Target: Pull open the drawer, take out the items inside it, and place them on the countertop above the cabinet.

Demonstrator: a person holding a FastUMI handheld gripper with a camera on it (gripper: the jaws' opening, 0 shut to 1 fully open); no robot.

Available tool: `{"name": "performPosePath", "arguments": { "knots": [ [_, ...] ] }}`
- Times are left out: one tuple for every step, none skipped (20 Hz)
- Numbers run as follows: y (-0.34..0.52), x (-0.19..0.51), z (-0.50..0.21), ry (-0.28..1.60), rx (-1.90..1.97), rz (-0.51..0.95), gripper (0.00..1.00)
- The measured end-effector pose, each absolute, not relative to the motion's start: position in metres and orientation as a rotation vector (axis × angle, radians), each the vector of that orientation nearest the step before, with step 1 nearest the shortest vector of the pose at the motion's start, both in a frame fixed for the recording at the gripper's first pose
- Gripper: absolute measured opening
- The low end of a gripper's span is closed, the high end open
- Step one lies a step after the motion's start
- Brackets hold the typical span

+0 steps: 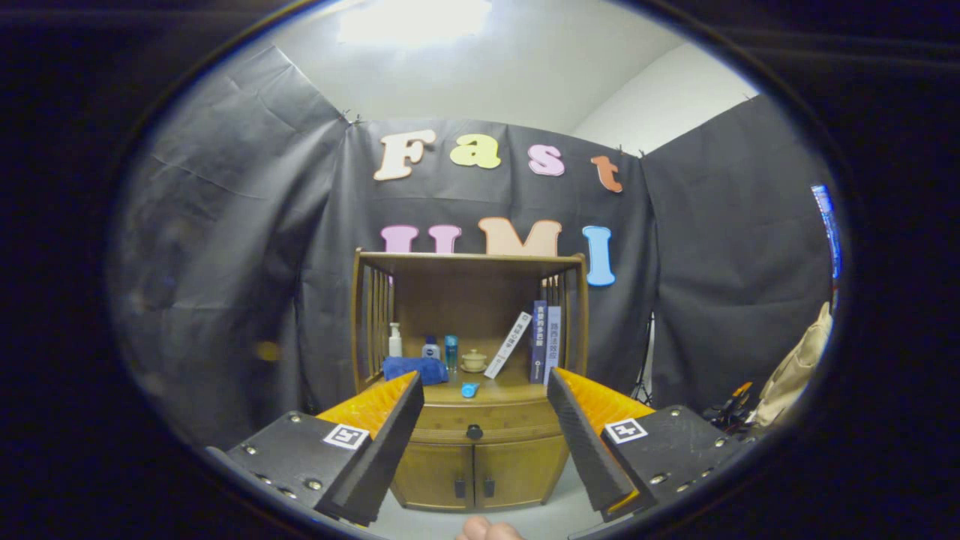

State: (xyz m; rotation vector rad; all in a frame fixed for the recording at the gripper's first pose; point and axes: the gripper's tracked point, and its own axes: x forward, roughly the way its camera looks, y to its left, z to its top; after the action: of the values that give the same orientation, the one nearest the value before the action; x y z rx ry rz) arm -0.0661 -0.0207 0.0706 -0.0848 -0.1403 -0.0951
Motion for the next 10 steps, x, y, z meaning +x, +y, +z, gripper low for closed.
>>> {"name": "performPosePath", "arguments": {
  "knots": [
    [-0.022,-0.065,0.065,-0.122,-0.075,-0.093,0.98],
    [-0.023,-0.063,0.063,-0.111,-0.063,-0.091,0.99],
    [-0.023,-0.062,0.063,-0.108,-0.054,-0.089,0.99],
    [-0.023,-0.06,0.064,-0.108,-0.05,-0.089,0.99],
    [-0.021,-0.059,0.061,-0.103,-0.05,-0.083,0.99],
    [-0.018,-0.059,0.06,-0.098,-0.053,-0.074,0.99],
    [-0.017,-0.059,0.059,-0.095,-0.058,-0.071,0.99],
    [-0.017,-0.06,0.058,-0.097,-0.063,-0.072,0.99],
    [-0.017,-0.059,0.056,-0.096,-0.069,-0.071,0.99],
    [-0.017,-0.06,0.054,-0.093,-0.072,-0.07,0.99]
  ]
}}
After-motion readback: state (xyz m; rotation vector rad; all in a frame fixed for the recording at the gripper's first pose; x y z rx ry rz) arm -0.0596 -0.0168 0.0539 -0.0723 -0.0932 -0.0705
